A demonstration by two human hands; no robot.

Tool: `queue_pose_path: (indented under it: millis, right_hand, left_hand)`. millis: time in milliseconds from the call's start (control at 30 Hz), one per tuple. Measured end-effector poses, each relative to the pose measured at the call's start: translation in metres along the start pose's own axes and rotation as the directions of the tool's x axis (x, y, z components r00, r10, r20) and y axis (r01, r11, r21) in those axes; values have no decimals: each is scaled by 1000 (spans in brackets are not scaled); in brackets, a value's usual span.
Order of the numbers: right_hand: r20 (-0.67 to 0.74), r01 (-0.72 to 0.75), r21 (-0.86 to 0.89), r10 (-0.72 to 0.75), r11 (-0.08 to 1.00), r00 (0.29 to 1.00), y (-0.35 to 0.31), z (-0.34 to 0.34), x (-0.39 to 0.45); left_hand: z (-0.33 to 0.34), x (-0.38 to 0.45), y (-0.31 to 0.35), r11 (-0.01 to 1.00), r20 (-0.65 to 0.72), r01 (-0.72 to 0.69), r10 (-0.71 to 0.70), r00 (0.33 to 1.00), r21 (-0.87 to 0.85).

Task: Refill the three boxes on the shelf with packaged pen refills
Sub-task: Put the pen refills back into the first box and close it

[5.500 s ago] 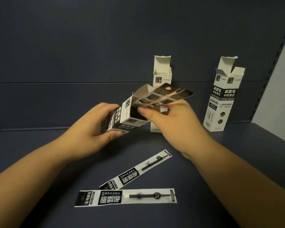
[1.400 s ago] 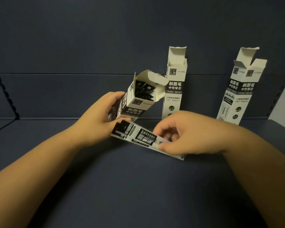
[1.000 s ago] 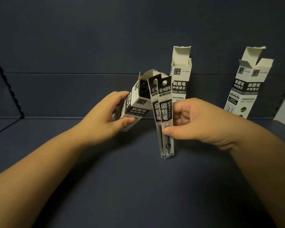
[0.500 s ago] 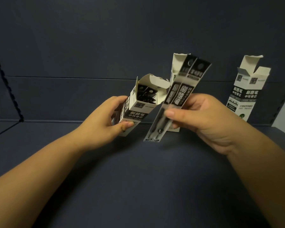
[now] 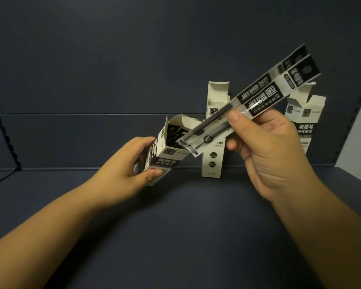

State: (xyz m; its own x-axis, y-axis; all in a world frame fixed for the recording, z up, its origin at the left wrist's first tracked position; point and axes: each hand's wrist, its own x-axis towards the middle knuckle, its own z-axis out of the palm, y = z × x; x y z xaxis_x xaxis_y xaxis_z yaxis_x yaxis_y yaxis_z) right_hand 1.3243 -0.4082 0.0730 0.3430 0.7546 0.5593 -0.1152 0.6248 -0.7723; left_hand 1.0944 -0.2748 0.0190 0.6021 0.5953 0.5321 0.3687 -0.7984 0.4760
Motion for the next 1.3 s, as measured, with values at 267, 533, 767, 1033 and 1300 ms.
queue_pose_path:
  millis: [267, 533, 767, 1033, 1300]
  right_hand:
    - [-79, 160, 29, -158, 987, 984, -2, 0, 0]
    - [-38, 216, -23, -217, 976, 976, -3, -1, 1]
    - [0, 241, -42, -241, 970, 971, -2, -2, 1]
    - [52, 281, -186, -276, 942, 960, 2, 1, -2]
    - [59, 315, -272, -311, 909, 949, 3, -3, 1]
  left_hand:
    - [-1, 1, 2, 1000, 11, -13, 13, 1000, 18]
    - [1, 0, 2, 999, 18, -45, 45, 999, 28]
    - [2, 0, 2, 999, 18, -48, 47, 999, 19]
    - [2, 0, 2, 999, 16, -50, 50, 999, 21]
    - [2, 1, 3, 997, 19, -68, 67, 998, 30]
